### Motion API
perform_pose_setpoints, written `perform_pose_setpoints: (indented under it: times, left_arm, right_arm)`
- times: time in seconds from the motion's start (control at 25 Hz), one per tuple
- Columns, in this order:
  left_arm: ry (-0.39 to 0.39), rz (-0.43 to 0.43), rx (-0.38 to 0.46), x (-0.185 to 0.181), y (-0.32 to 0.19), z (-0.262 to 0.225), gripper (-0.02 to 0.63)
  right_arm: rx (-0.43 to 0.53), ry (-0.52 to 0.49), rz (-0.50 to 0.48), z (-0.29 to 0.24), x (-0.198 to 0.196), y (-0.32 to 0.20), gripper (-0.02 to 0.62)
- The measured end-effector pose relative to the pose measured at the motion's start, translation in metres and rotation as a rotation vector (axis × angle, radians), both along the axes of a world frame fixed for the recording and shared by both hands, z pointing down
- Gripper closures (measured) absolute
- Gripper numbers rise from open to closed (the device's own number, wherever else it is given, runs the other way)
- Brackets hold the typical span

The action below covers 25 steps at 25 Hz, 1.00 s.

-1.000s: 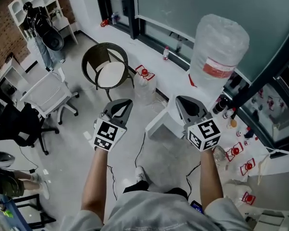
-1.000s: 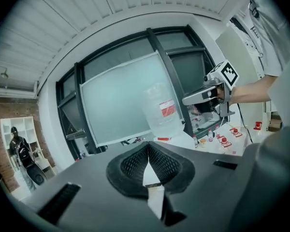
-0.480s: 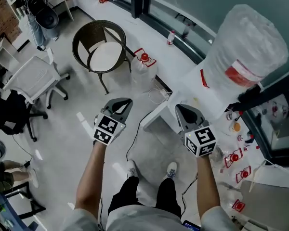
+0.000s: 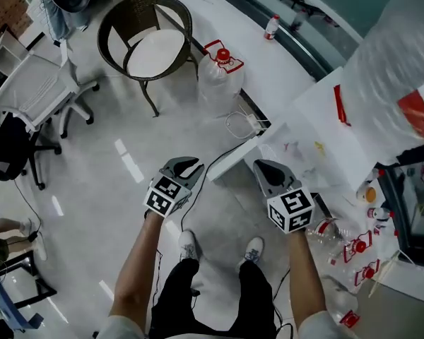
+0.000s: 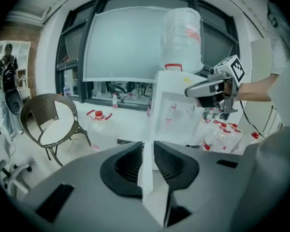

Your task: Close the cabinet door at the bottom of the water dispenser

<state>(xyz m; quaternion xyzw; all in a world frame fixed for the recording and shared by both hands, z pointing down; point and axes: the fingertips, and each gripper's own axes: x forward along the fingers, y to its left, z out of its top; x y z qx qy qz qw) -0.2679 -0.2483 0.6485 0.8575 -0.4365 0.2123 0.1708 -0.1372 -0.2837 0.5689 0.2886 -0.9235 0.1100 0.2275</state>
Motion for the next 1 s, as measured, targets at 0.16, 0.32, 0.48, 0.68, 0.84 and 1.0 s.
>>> perform_pose_setpoints:
  times: [0.16,0.32,0.48,0.68,0.84,1.0]
  left_arm:
    - [0.005,0.023,-0.076,0.005,0.003,0.081,0.511]
    - [0.043,0.019,-0.128,0.007,-0.001,0.155,0.495]
    - [0.078,0.017,-0.173,0.013,-0.008,0.214,0.488]
    - [0.103,0.038,-0.237,0.023,-0.006,0.264,0.474]
    - [0.114,0.07,-0.268,0.032,0.003,0.279,0.474]
    - [0.095,0.105,-0.257,0.039,0.012,0.283,0.471]
  right_arm:
    - [-0.026,0.051,-0.023,0.072,0.007,0.005,0.569]
    - [-0.041,0.068,-0.018,0.128,0.013,0.008,0.569]
    - [-0.048,0.074,0.009,0.173,0.023,0.007,0.571]
    - [-0.075,0.049,0.069,0.213,0.032,0.006,0.569]
    - [-0.099,0.024,0.098,0.228,0.035,0.01,0.571]
    - [-0.109,0.027,0.11,0.235,0.036,0.02,0.569]
